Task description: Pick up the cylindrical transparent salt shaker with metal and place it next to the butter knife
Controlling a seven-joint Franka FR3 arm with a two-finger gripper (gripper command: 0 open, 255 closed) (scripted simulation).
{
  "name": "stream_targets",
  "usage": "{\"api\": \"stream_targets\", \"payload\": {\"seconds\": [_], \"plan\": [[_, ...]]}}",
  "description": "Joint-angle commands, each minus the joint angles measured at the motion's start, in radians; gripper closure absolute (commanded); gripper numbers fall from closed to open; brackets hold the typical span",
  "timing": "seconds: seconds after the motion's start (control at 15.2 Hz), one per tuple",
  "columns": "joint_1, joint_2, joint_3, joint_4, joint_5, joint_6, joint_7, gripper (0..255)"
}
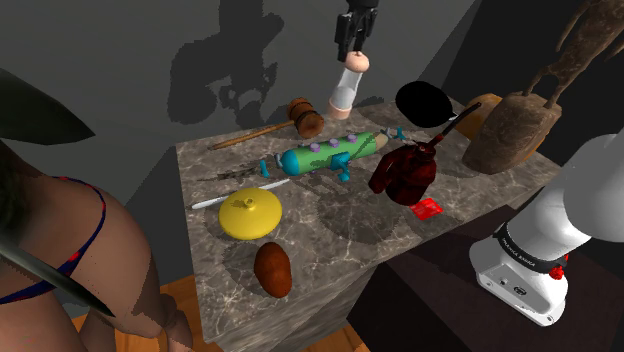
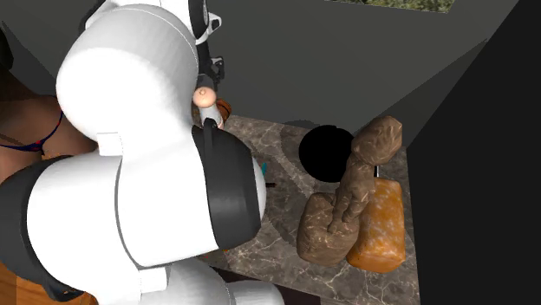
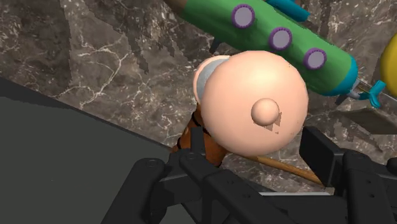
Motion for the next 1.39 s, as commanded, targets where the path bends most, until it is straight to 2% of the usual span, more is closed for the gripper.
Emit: {"api": "stream_targets", "payload": {"seconds": [0.0, 0.66, 1.32], "plan": [[0.019, -0.036, 0.019, -0.024, -0.002, -0.011, 0.041, 255], [0.114, -0.169, 0.133, -0.073, 0.01, -0.088, 0.248, 255], [0.205, -0.206, 0.267, -0.004, 0.028, -0.185, 0.474, 255]]}}
